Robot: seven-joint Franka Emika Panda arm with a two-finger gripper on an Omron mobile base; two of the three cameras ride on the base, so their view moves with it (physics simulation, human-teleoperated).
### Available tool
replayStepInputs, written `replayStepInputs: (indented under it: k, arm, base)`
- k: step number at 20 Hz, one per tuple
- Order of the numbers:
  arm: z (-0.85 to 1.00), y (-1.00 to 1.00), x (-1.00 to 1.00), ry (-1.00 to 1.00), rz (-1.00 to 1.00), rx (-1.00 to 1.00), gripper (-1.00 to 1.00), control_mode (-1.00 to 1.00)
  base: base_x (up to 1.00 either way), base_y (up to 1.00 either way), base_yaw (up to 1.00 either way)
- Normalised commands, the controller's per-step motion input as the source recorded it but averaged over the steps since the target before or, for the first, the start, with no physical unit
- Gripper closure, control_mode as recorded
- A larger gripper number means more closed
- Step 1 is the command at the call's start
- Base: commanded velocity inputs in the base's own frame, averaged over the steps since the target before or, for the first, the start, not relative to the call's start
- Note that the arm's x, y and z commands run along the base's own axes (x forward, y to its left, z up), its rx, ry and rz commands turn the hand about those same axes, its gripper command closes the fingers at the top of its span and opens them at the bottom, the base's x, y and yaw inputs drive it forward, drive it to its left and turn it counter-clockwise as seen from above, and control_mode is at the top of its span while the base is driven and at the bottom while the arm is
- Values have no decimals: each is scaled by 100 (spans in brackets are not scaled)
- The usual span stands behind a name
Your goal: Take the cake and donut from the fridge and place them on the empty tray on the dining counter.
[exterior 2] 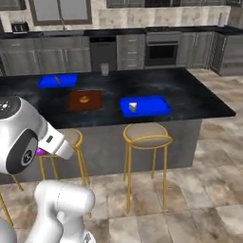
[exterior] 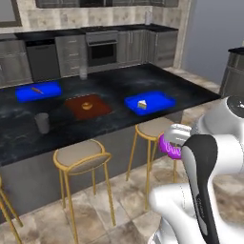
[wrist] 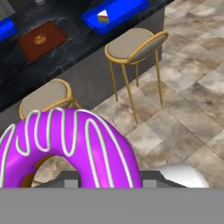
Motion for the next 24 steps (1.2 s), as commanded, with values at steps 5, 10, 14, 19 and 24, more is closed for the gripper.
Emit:
replayStepInputs:
  k: [5,10,14,19,24]
  arm:
    - [0,0,0,0,0,0,100,100]
    - [0,0,0,0,0,0,100,100]
    - [0,0,0,0,0,0,100,100]
    - [0,0,0,0,0,0,100,100]
    - [0,0,0,0,0,0,100,100]
  base:
    - [100,-100,12]
    - [100,-100,16]
    - [100,-100,41]
    - [99,-96,47]
    - [94,-85,46]
